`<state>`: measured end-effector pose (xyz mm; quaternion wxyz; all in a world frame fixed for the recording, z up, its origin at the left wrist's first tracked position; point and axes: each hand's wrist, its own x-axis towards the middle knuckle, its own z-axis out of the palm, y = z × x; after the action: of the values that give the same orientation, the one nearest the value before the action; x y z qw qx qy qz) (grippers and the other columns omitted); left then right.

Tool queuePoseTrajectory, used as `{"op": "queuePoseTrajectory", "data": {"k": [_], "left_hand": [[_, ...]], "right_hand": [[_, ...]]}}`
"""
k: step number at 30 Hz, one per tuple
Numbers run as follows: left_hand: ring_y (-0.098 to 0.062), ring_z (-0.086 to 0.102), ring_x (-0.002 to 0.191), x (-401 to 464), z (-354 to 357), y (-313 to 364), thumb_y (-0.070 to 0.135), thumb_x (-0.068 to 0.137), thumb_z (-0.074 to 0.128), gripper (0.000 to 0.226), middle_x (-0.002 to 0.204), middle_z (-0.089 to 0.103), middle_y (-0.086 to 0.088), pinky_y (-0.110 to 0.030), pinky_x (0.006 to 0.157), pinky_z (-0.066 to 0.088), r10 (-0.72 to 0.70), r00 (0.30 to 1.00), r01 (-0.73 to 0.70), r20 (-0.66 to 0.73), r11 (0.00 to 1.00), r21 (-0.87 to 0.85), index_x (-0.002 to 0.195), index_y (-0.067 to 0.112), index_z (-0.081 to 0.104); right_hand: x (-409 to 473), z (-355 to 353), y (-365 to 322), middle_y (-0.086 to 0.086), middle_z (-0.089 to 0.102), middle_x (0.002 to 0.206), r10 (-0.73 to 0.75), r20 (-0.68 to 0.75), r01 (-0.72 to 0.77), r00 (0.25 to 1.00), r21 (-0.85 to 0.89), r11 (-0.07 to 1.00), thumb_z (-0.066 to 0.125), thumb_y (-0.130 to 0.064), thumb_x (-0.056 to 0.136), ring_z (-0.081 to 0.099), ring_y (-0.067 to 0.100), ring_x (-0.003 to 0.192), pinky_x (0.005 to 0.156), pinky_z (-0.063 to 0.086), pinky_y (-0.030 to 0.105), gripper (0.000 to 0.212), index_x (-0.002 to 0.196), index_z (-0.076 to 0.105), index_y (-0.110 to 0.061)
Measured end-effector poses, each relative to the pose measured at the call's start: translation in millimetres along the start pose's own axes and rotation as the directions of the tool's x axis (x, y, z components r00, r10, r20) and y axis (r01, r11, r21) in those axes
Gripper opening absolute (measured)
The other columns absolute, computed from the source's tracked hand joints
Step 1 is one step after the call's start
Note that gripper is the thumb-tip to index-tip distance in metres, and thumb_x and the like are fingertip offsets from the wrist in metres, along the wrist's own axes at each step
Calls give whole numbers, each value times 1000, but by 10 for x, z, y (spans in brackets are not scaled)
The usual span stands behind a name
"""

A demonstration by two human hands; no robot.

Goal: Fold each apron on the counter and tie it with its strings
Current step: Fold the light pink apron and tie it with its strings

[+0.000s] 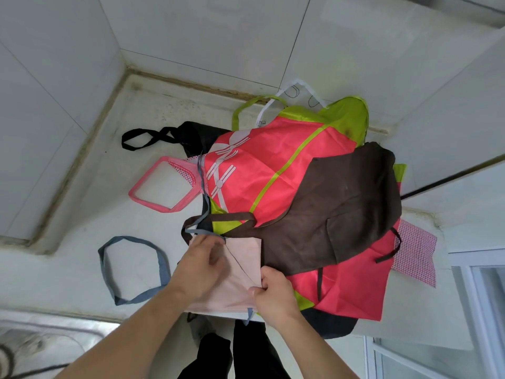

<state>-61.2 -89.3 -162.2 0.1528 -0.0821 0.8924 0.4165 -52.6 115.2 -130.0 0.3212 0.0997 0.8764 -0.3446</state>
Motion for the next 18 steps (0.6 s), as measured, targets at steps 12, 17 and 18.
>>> {"op": "queuePoseTrajectory", "data": {"k": [12, 17, 18], "left_hand": [[1, 61, 88, 22, 38, 52, 17, 96, 59, 24, 96, 66, 17, -10, 75, 42, -211, 972, 219, 104, 973, -72, 113, 33, 60], [-11, 65, 100, 162, -90, 82, 22, 99, 60, 13, 103, 69, 11, -31, 95, 50, -353, 927, 370, 126, 916, -155, 107, 32, 64], [-13, 65, 100, 172, -110, 92, 22, 100, 60, 12, 104, 70, 10, -32, 96, 50, -362, 922, 382, 139, 910, -162, 106, 32, 64]], "right_hand": [[-43, 127, 8, -15, 72, 106, 7, 56, -12, 998, 91, 996, 60, -14, 84, 66, 5, 97, 80, 53, 18, 30, 111, 64, -27], [-170, 219, -98, -9, 61, 110, -109, -36, 109, 993, -3, 994, 55, -13, 89, 60, 13, 102, 89, 51, 27, 26, 112, 55, -24], [-190, 247, -122, -8, 57, 104, -148, -56, 145, 987, -43, 988, 54, -12, 87, 57, 15, 98, 86, 51, 30, 21, 105, 51, -24]]}}
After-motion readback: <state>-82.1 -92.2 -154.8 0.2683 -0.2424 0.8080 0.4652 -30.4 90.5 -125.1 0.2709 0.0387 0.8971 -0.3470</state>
